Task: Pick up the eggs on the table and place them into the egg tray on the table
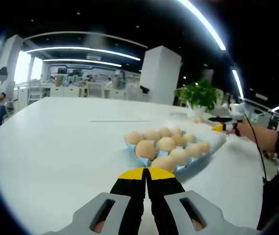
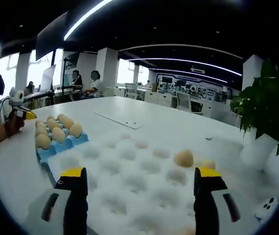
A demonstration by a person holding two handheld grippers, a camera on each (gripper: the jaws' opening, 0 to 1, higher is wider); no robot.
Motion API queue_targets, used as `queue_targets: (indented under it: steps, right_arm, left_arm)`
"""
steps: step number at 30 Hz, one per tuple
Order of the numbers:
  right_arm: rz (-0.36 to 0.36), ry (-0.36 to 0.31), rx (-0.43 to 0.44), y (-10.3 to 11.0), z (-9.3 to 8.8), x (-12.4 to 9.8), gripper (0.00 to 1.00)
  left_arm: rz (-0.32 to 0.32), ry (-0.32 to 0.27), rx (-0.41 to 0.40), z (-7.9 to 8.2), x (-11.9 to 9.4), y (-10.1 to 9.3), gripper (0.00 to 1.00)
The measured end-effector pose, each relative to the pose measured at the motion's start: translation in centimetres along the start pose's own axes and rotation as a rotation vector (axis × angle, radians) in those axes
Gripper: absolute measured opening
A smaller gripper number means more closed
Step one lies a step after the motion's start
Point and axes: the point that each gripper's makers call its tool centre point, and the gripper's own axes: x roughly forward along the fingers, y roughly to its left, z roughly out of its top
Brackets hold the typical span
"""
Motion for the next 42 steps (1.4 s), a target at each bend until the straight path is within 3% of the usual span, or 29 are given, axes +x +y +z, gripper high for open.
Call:
queue_targets:
  steps: [15,21,31,35,42]
  right_arm:
    - [-0.046,0.019,0.041,-2.9,-2.8,-3.4,0.9]
    - [-0.038,0.025,0.077,-3.4,-3.8,-4.1,0.82]
    - [-0.016,0.054,0.07,-2.9,-4.9,-4.5,0.55]
    - [-0.013,0.038,0.087,-3.0,-5.1,-4.6,0.53]
    - [-0.005,-0.01,0.102,-3.7,-5.2,-5.3,0.41]
  left_arm:
    - [0.002,0.001,0.0,-0.1,0.0,0.4,0.01]
    - [0.002,0.006,0.004,-0.2,0.1,0.2,0.01]
    - [0.005,0.013,0.007,-0.3,0.1,0.3,0.01]
    - [0.006,0.016,0.01,-0.3,0.0,0.4,0.01]
    - [0.005,0.016,0.01,-0.4,0.0,0.1,0.01]
